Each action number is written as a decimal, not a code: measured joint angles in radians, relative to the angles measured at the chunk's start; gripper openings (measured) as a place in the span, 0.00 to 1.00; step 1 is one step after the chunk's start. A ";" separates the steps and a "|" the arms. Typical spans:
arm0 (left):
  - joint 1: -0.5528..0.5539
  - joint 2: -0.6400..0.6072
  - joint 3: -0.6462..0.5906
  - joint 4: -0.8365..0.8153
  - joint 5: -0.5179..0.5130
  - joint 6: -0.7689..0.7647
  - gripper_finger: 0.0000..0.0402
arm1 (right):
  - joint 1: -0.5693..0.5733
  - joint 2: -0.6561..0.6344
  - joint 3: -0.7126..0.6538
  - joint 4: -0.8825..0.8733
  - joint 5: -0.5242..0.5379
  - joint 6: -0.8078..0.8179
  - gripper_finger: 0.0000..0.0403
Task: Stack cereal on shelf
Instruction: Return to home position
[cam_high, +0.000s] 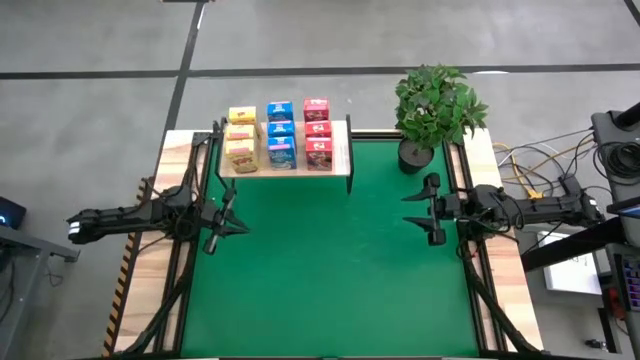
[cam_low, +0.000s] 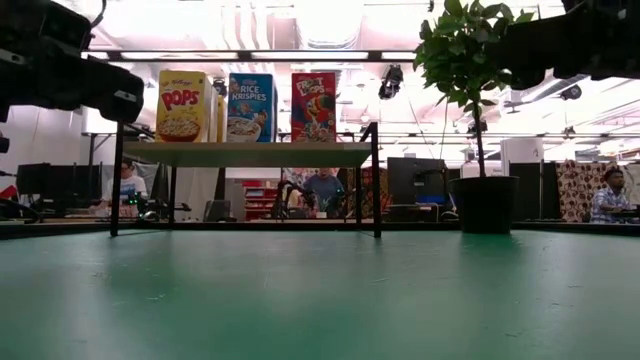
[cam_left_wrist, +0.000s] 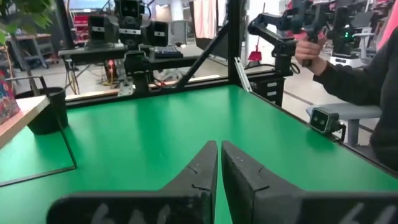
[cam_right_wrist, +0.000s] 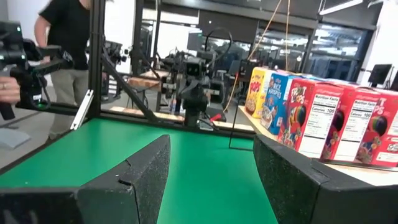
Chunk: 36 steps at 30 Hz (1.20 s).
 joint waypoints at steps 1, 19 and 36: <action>0.000 -0.005 -0.007 0.006 0.000 0.000 0.01 | 0.000 -0.010 -0.007 -0.001 0.000 0.000 0.55; -0.035 -0.009 -0.063 0.135 0.187 0.118 0.00 | -0.002 -0.190 -0.080 -0.056 0.002 -0.010 0.55; -0.038 0.097 -0.063 0.131 0.202 0.129 0.00 | -0.002 -0.263 -0.085 -0.147 -0.002 -0.046 0.55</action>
